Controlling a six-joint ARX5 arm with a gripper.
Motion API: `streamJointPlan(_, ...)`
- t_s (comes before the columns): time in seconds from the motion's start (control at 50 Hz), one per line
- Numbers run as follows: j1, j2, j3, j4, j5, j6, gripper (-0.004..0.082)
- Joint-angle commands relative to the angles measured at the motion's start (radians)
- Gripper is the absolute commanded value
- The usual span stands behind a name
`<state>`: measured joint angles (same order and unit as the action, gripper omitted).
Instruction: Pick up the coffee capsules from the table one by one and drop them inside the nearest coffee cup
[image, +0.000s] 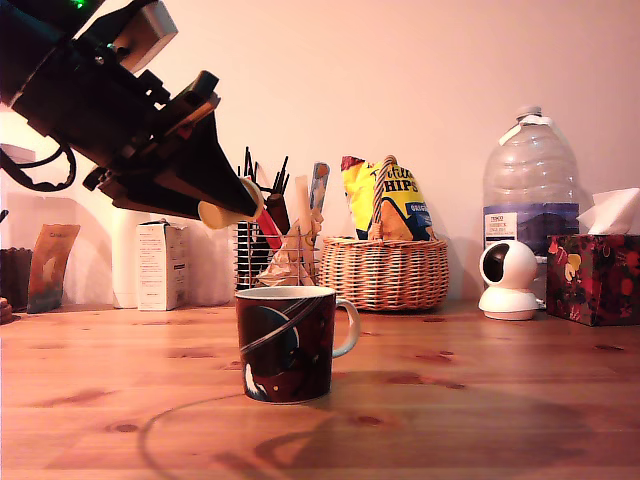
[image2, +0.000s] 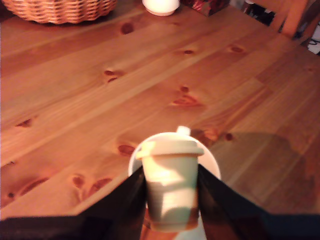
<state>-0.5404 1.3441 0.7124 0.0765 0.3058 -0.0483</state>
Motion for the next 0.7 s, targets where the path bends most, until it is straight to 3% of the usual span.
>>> streamJointPlan(0.0, -0.012, 0.012, -0.001, 0.002, 0.002, 0.004, 0.0158)
streamJointPlan(0.3, -0.037, 0.013, 0.027, -0.039, 0.002, 0.007, 0.0158)
streamJointPlan(0.68, -0.067, 0.128, 0.164, -0.180, 0.000, 0.061, 0.0158)
